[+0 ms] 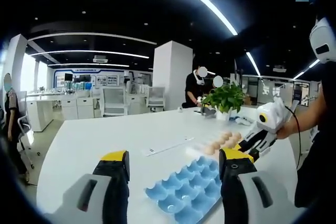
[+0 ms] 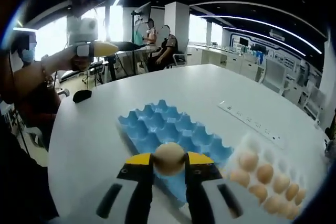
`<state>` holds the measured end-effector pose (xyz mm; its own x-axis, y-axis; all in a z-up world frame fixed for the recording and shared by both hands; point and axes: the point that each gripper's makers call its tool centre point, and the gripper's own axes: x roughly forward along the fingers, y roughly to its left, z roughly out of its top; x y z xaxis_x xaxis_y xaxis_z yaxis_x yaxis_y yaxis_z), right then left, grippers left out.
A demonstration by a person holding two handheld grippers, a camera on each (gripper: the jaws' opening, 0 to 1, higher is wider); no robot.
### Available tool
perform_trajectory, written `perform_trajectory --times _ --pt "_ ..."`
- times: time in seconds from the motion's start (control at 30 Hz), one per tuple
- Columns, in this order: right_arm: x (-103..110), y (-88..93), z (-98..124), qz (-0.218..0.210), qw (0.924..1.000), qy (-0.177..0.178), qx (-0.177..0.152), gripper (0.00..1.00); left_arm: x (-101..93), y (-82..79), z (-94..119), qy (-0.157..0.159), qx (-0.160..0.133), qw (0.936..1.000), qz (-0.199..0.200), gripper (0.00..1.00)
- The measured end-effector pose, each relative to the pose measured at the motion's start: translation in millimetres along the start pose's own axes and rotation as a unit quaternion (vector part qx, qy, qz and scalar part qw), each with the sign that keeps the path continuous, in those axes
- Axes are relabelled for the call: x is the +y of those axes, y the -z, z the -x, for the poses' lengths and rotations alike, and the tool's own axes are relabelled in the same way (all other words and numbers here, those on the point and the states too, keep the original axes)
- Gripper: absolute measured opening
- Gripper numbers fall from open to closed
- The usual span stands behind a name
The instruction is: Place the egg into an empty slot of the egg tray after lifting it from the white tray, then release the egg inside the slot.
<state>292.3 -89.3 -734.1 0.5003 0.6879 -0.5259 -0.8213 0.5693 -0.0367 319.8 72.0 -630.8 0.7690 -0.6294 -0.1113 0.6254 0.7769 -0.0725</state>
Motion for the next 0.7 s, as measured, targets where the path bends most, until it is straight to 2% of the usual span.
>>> perform_trajectory --times 0.3,0.7 --pt "33 -17.1 -28 0.012 0.9993 -0.036 -0.007 0.23 6.0 1.9 5 0.003 0.003 1.0000 -0.001 0.70" --pt "64 -37.8 -66 0.024 0.9970 -0.071 -0.018 0.23 10.7 3.2 7 0.010 0.002 0.9999 0.002 0.68"
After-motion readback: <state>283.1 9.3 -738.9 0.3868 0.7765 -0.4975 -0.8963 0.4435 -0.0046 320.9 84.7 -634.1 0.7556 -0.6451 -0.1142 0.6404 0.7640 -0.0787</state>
